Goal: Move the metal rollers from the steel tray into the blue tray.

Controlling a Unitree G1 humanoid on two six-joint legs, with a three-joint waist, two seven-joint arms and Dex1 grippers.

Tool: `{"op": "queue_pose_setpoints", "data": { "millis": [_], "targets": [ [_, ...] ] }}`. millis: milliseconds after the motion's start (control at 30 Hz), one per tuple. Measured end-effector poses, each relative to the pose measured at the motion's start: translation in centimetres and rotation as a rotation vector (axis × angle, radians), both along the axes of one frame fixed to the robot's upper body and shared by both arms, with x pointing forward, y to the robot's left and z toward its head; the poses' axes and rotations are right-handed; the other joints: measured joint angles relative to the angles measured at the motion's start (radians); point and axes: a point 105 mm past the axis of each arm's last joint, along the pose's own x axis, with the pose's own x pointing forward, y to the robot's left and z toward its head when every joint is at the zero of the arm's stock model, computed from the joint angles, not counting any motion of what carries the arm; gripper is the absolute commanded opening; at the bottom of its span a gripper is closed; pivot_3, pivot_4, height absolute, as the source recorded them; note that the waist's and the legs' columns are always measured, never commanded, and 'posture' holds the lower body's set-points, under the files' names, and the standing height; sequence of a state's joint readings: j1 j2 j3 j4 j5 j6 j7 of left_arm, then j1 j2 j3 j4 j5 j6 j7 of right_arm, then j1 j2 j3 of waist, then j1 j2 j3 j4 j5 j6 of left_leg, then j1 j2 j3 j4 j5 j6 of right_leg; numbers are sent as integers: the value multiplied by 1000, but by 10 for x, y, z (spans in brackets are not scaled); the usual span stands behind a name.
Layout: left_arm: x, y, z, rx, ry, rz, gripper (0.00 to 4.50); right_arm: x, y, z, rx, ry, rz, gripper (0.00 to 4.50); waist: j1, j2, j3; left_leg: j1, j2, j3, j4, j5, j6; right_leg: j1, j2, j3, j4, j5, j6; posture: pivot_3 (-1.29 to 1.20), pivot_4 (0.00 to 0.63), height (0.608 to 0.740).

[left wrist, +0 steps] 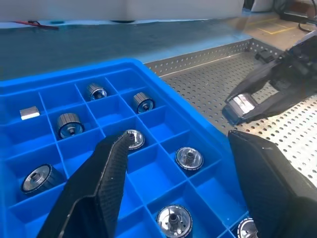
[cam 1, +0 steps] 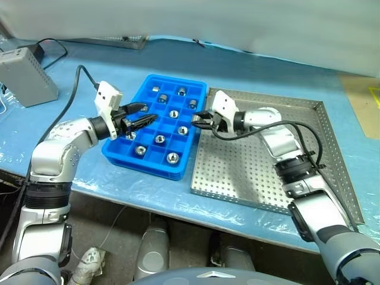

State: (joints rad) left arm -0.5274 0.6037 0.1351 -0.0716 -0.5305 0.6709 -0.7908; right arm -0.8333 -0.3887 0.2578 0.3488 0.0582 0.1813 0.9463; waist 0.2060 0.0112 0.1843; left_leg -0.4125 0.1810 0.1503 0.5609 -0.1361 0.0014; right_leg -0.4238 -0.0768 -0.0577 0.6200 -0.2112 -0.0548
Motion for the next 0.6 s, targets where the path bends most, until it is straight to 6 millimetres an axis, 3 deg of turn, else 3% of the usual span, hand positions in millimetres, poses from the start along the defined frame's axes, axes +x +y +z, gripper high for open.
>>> {"op": "queue_pose_setpoints", "data": {
  "millis": [133,333,433,600],
  "targets": [
    [-4,13,2,-13,11,84,3356,8,18,1,35,-14,10,714,2,0,0,0,0,-1,0,0,0,0,0,0,0,0,0,559,150,740],
    [-23,26,-2,-21,33,174,3356,2,52,-2,56,-7,110,714,27,-1,0,-3,1,-2,0,0,0,-2,0,-2,0,-1,-1,692,150,740],
    [-35,34,-4,-29,34,228,3356,-4,64,-5,54,7,171,714,58,0,0,-3,1,-2,-1,0,0,-2,0,-2,0,-1,-1,743,150,740],
    [-52,36,-12,-39,48,280,3356,-4,69,-18,18,51,223,714,136,0,1,-2,1,-2,-2,0,-1,-2,0,-1,0,-2,1,819,150,740]
  ]
}}
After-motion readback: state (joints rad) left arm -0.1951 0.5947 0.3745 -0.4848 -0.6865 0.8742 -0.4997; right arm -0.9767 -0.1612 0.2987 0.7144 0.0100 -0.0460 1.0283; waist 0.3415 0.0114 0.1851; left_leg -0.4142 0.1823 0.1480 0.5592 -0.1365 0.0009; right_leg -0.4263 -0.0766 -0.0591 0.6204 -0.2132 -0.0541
